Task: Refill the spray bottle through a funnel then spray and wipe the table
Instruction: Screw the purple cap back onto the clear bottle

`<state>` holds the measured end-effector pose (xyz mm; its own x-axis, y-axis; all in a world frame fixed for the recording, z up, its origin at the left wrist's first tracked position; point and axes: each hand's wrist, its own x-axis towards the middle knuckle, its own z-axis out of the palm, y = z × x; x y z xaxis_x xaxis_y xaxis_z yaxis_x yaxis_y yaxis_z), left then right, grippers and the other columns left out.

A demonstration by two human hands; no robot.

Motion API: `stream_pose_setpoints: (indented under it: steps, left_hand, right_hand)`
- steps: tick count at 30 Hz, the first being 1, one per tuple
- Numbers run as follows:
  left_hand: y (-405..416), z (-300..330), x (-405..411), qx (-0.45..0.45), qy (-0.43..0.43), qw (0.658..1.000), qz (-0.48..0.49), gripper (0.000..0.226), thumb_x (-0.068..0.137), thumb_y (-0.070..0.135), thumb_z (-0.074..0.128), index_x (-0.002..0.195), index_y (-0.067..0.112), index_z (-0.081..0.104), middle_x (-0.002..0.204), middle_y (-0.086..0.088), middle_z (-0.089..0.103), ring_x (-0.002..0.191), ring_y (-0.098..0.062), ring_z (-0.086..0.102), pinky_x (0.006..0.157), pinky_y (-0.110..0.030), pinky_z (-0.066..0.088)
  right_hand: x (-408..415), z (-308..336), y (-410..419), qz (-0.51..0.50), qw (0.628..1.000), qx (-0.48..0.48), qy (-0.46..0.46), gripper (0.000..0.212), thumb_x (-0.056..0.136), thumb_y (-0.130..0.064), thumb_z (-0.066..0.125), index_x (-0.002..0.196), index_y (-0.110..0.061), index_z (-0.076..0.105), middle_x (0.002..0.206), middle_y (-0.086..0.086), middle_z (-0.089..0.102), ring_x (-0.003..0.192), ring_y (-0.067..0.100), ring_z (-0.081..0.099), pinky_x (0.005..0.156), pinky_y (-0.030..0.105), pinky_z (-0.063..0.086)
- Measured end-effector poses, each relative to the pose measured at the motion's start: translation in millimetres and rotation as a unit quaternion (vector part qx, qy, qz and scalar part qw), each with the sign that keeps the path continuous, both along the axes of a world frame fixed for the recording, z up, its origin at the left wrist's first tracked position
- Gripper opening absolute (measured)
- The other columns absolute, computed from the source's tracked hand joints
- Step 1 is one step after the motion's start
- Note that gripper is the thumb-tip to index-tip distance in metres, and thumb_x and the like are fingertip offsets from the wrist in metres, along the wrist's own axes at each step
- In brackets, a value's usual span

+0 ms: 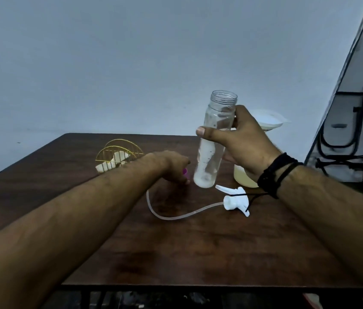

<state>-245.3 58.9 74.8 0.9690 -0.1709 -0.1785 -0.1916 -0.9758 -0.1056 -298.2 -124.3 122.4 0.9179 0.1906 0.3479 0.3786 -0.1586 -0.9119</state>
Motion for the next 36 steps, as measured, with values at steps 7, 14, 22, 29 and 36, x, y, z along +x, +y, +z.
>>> stream_pose_setpoints:
  steps: [7,14,22,29,36]
  left_hand:
    - [-0.6,-10.9,10.0,-0.033,-0.008,0.999,0.033,0.046,0.095,0.041,0.063,0.138,0.023,0.058,0.136,-0.004,0.062,0.121,-0.026,0.060,0.100,-0.036,0.050]
    - [49.4,34.8,-7.1,-0.070,-0.168,0.983,-0.003,0.050,0.100,0.051,0.050,0.144,0.026,0.050,0.129,-0.013,0.061,0.118,-0.030,0.058,0.088,-0.034,0.042]
    - [96.5,96.3,-25.8,-0.197,-0.270,0.943,-0.012,0.048,0.090,0.056,0.065,0.128,0.031,0.050,0.121,-0.007,0.058,0.098,-0.023,0.064,0.086,-0.041,0.054]
    - [67.3,123.9,-18.6,-0.339,-0.349,0.873,-0.043,0.035,0.093,0.054,0.062,0.117,0.030,0.053,0.111,-0.002,0.064,0.085,-0.015,0.069,0.064,-0.023,0.046]
    - [40.6,112.0,-0.5,-0.222,-0.292,0.930,-0.017,0.051,0.094,0.058,0.058,0.126,0.020,0.046,0.108,-0.008,0.065,0.091,-0.025,0.062,0.080,-0.040,0.053]
  right_hand:
    - [8.8,-18.0,-4.7,-0.005,0.998,-0.046,0.030,0.055,0.085,-0.029,0.086,0.128,-0.022,0.052,0.118,-0.001,0.067,0.111,0.017,0.069,0.097,0.047,0.059]
    - [42.7,-29.3,40.1,-0.028,0.994,-0.108,0.001,0.056,0.094,-0.033,0.077,0.133,-0.014,0.042,0.113,-0.003,0.061,0.103,0.013,0.063,0.093,0.032,0.053]
    - [71.1,-28.4,91.2,-0.007,0.991,-0.133,0.006,0.066,0.099,-0.038,0.068,0.146,-0.014,0.029,0.124,0.010,0.062,0.112,0.026,0.062,0.088,0.034,0.046]
    - [76.5,-29.7,97.5,0.017,0.994,-0.103,0.031,0.049,0.105,-0.033,0.060,0.134,-0.017,0.024,0.127,0.011,0.056,0.109,0.026,0.061,0.080,0.032,0.046]
    - [77.3,-49.3,105.0,0.006,0.998,-0.065,-0.005,0.059,0.105,-0.029,0.059,0.145,-0.012,0.020,0.143,0.018,0.050,0.118,0.030,0.060,0.087,0.034,0.044]
